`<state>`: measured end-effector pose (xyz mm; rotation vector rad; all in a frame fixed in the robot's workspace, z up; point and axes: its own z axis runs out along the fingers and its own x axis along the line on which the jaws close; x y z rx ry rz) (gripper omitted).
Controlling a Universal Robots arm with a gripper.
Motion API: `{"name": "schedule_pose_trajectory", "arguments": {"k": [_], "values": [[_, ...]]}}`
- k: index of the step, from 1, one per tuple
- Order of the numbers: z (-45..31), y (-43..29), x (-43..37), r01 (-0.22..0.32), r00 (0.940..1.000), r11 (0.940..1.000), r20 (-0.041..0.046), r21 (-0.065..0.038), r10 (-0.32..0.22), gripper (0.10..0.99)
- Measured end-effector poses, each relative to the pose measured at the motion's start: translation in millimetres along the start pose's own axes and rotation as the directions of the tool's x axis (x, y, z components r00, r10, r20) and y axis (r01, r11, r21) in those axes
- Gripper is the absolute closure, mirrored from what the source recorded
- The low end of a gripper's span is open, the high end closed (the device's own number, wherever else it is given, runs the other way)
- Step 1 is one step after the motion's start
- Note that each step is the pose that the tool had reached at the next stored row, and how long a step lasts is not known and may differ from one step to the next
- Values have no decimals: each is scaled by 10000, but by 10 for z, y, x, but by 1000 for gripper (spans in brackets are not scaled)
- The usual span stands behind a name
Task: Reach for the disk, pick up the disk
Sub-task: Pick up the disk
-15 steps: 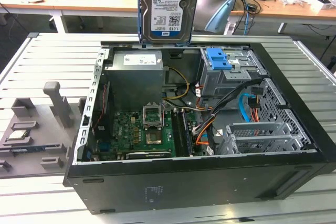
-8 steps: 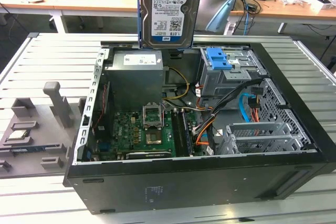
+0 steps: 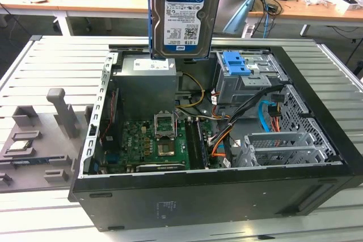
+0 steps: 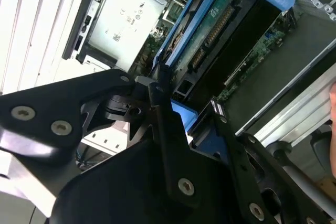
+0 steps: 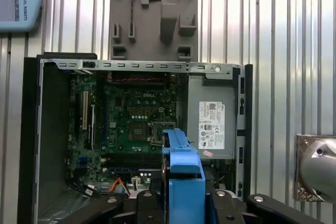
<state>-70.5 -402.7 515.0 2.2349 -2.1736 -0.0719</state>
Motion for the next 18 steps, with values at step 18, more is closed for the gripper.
{"name": "schedule_pose_trajectory", "arguments": {"k": [18], "values": [[-9, 16, 571, -1, 10000, 10000, 0, 0, 1, 718]]}}
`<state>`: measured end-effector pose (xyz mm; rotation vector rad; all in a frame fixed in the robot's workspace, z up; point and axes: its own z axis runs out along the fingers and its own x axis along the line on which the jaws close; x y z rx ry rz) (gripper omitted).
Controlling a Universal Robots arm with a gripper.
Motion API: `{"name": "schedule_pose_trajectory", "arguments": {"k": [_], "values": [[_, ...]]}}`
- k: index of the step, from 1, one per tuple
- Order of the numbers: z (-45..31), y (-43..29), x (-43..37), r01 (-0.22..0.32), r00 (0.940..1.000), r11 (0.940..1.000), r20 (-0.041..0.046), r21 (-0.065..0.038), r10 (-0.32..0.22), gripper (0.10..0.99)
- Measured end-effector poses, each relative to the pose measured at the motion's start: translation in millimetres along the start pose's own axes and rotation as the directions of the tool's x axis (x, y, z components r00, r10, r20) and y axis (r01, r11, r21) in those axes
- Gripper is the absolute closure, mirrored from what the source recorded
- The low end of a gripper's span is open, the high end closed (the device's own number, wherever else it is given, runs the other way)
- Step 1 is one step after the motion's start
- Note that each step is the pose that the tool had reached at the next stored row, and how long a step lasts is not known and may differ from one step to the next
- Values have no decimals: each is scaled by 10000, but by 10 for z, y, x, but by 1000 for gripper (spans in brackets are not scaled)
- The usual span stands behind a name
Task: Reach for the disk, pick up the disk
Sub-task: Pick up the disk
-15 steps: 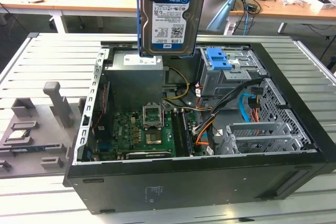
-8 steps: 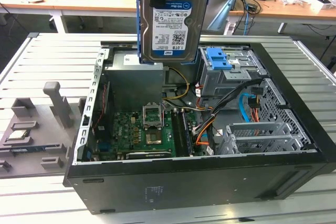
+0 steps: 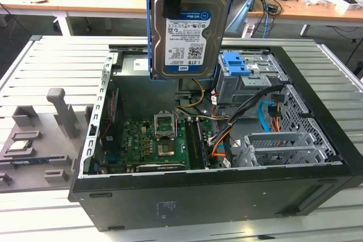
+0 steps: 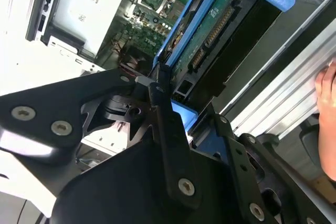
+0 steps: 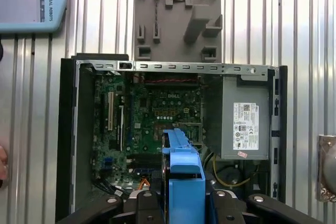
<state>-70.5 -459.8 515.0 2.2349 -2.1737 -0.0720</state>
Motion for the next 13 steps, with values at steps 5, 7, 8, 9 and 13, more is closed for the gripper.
{"name": "schedule_pose_trajectory", "arguments": {"k": [5, 7, 8, 9, 13], "values": [[-2, 3, 120, 0, 10000, 10000, 1, 1, 0, 718], [-3, 5, 167, 0, 10000, 10000, 0, 0, 0, 718], [-3, 5, 184, -1, 10000, 10000, 0, 0, 1, 718], [-3, 6, 203, 0, 10000, 10000, 0, 0, 0, 718], [-4, 8, 291, 0, 10000, 10000, 0, 1, 0, 718]]}}
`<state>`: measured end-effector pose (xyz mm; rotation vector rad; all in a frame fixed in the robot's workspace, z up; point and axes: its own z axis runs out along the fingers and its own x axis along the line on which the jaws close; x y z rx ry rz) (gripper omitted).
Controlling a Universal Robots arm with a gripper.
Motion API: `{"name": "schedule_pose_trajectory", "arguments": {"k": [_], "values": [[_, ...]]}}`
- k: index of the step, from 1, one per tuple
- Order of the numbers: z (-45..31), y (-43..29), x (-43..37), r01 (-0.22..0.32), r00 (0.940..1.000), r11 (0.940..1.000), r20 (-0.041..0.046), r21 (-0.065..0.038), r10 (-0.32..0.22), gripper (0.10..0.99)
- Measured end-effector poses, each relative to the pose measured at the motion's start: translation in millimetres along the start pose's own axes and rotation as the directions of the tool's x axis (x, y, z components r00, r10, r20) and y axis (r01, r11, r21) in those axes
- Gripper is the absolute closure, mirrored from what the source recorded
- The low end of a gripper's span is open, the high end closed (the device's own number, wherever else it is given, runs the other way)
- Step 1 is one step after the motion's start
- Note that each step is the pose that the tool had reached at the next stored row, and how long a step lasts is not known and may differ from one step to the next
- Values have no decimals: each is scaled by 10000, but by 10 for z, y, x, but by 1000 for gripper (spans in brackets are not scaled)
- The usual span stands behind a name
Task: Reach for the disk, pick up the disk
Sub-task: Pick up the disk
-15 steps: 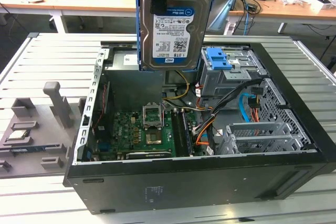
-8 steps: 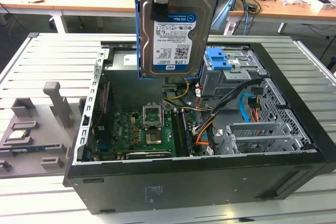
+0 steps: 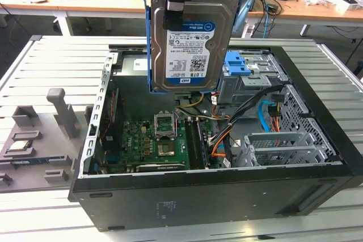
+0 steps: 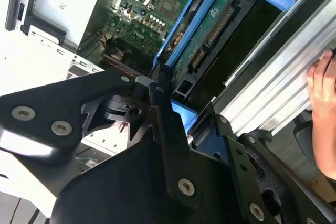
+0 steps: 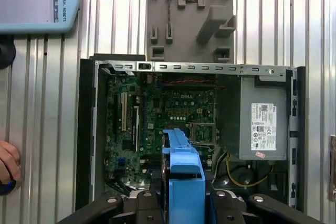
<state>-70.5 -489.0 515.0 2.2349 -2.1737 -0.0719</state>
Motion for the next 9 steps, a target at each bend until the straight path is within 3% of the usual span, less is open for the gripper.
{"name": "schedule_pose_trajectory", "arguments": {"k": [9], "values": [[-3, 6, 206, 0, 10000, 10000, 0, -1, 0, 718]]}}
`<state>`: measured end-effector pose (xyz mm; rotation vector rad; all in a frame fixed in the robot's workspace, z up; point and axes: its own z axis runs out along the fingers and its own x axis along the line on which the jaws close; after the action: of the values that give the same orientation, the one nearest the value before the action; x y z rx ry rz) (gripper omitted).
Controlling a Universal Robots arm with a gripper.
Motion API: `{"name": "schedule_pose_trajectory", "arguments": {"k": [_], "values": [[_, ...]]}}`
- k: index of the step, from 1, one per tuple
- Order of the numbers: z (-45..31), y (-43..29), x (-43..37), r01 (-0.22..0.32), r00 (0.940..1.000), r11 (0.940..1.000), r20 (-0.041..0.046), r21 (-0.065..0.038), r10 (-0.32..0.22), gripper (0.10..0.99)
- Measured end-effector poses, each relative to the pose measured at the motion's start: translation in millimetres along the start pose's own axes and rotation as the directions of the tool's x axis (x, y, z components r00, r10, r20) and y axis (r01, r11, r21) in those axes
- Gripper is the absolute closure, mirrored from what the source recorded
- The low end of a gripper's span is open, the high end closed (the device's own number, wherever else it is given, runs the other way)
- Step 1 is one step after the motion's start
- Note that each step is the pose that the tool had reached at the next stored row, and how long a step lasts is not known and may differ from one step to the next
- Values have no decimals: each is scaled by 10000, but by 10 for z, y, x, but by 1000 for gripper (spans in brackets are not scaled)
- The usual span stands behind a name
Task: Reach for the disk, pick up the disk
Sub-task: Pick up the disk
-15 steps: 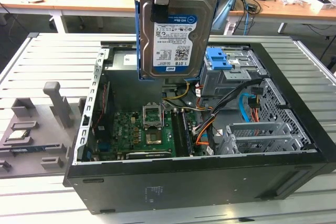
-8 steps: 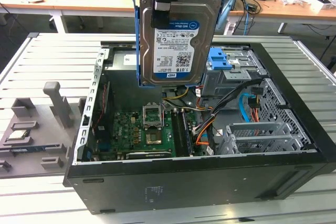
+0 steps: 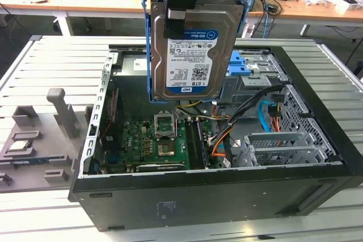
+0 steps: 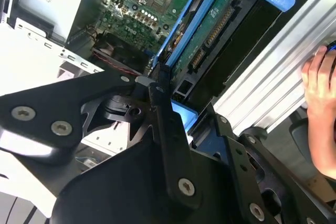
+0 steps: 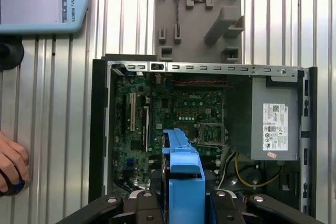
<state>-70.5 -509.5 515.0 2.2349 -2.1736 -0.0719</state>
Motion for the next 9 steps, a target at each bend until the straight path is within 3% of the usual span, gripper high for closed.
{"name": "schedule_pose_trajectory", "arguments": {"k": [9], "values": [[-3, 6, 204, -1, 10000, 10000, -1, 0, 1, 718]]}}
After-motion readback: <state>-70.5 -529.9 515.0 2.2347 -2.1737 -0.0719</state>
